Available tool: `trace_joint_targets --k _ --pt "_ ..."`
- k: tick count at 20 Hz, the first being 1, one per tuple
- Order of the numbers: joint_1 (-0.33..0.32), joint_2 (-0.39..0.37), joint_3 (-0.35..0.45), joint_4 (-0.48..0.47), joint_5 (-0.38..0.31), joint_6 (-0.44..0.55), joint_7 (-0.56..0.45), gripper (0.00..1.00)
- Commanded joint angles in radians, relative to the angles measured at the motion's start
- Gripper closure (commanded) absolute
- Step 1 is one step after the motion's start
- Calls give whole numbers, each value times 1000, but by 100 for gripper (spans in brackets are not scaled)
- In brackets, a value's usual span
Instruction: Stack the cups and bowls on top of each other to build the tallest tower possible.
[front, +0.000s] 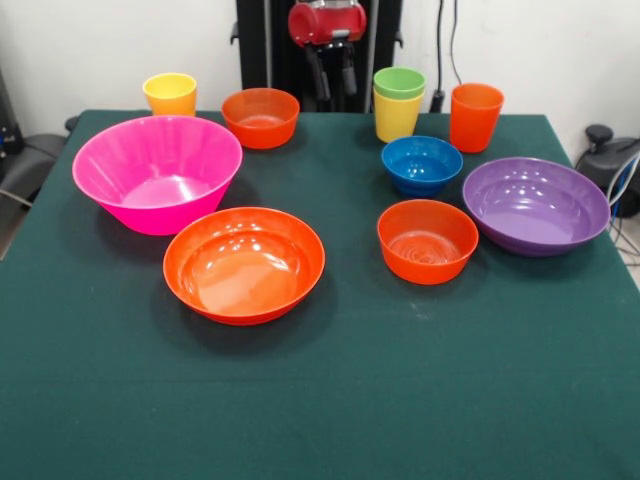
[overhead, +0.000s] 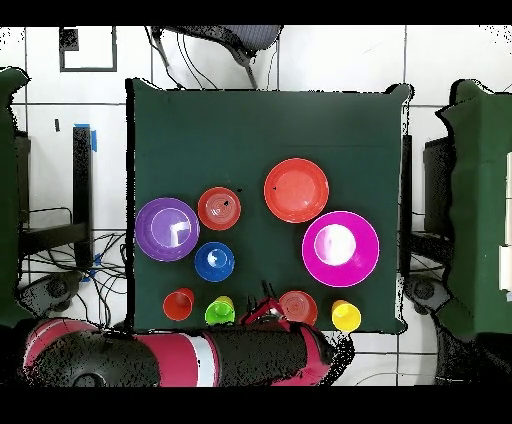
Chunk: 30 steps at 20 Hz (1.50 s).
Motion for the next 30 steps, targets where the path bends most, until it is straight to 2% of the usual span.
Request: trace_joint_targets --k 1,10,23,30 --pt "3 55 72 -141 75 87 -169 0" --pt "5 82 59 -142 106 66 -182 0" --pt "8 85 46 -150 106 67 -159 0" --pt "10 91 42 -143 147 59 -159 0"
